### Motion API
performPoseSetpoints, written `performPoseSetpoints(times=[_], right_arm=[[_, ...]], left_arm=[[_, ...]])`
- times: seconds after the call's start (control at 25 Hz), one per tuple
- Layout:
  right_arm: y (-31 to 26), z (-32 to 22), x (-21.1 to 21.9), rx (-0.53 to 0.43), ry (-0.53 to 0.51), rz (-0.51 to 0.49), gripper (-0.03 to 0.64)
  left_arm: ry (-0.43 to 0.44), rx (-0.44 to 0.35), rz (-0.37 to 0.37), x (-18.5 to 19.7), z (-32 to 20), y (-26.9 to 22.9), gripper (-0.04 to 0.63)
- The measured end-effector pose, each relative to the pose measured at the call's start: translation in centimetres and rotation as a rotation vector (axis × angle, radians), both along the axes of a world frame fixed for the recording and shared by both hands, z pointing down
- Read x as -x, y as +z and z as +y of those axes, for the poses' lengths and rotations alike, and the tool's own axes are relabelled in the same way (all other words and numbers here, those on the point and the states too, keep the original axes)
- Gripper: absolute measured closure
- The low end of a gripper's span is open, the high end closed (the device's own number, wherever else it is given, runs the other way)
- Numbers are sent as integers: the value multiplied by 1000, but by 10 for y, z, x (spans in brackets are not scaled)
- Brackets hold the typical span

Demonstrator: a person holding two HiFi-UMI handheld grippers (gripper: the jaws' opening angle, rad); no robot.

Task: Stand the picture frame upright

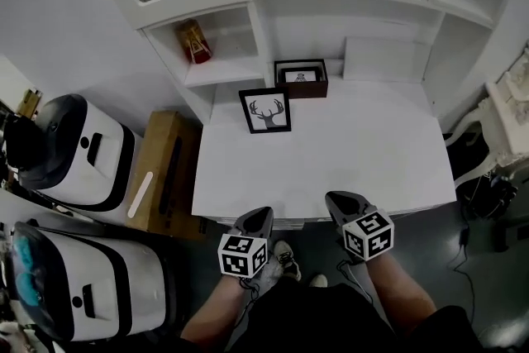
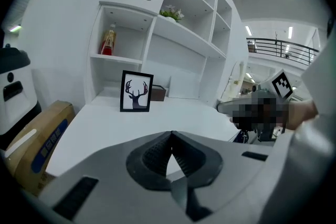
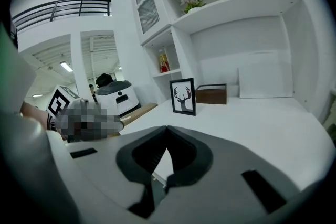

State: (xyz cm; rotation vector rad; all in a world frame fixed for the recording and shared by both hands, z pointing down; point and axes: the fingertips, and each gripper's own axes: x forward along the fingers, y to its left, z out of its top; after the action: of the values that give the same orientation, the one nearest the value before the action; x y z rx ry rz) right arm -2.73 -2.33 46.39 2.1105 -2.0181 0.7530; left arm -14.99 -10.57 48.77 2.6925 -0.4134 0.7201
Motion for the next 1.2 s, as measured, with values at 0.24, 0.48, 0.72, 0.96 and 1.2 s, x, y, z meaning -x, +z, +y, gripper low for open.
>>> performPoseSetpoints(times=[0.24,0.48,0.72,0.96,1.2], right_arm=[[-18,33,26,-45,-18,6,614],[-24,56,56,-56,-53,18,614],[-22,74,76,-50,-76,20,614],[-22,78,97,-43,-100,20,614],[-17,66,116,-30,-82,25,614]], left_arm=[[-22,-21,20,27,44,-18,589],[-54,-29,23,53,78,-26,589],[-83,-32,8,75,101,-28,589],[-101,-49,30,86,98,-36,589],[-67,-39,28,99,86,-31,589]])
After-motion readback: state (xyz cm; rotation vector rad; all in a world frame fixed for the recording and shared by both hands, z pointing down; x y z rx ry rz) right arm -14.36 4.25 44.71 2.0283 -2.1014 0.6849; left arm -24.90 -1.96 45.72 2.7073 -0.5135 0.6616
